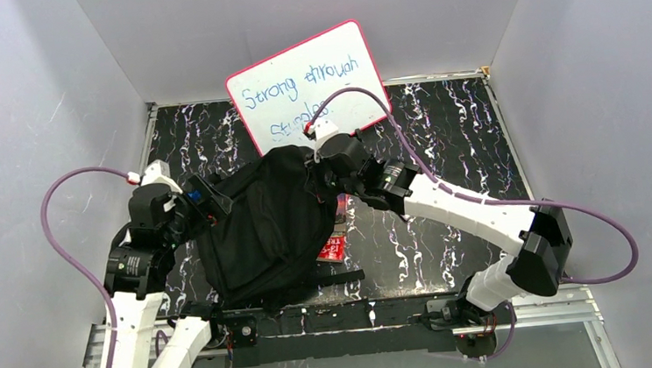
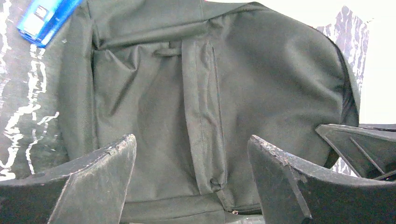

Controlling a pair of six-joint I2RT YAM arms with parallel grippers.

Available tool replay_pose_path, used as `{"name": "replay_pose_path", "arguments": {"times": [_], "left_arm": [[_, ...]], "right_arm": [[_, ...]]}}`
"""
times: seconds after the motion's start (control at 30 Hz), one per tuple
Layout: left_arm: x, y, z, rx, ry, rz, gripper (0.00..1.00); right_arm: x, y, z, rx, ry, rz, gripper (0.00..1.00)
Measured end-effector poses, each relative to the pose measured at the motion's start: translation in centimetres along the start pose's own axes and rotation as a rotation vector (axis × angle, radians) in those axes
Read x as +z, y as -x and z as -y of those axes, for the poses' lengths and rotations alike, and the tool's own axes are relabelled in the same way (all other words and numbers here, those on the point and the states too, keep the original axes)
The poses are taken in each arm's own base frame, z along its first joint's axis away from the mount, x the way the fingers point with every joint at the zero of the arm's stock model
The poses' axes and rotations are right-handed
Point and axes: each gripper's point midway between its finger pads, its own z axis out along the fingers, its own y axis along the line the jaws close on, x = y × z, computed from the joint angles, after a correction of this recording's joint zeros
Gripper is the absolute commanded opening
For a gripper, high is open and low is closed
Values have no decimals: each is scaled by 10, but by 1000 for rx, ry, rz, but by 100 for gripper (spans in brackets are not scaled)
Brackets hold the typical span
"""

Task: Pack the student bag
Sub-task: Place the student bag at the center of the board.

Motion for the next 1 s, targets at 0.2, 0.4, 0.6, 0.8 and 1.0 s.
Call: {"name": "replay_pose_path", "arguments": {"times": [0.2,0.4,0.6,0.8,1.0], "left_arm": [[24,-35,2,-53,-44,-122,85],[44,-62,10,-145,-107,-216,83],[65,-81,14,-240,-133,-273,82],[81,-109,7,-330,-134,-335,75],[92,-124,13,-399,-186,-379,63]], "right_arm": [[-2,-5,3,61,-22,-6,0],[-7,-19,7,110,-26,-23,0],[-15,-16,2,153,-4,-5,0],[-22,-16,1,185,11,19,0],[-25,-13,0,205,19,32,0]]}}
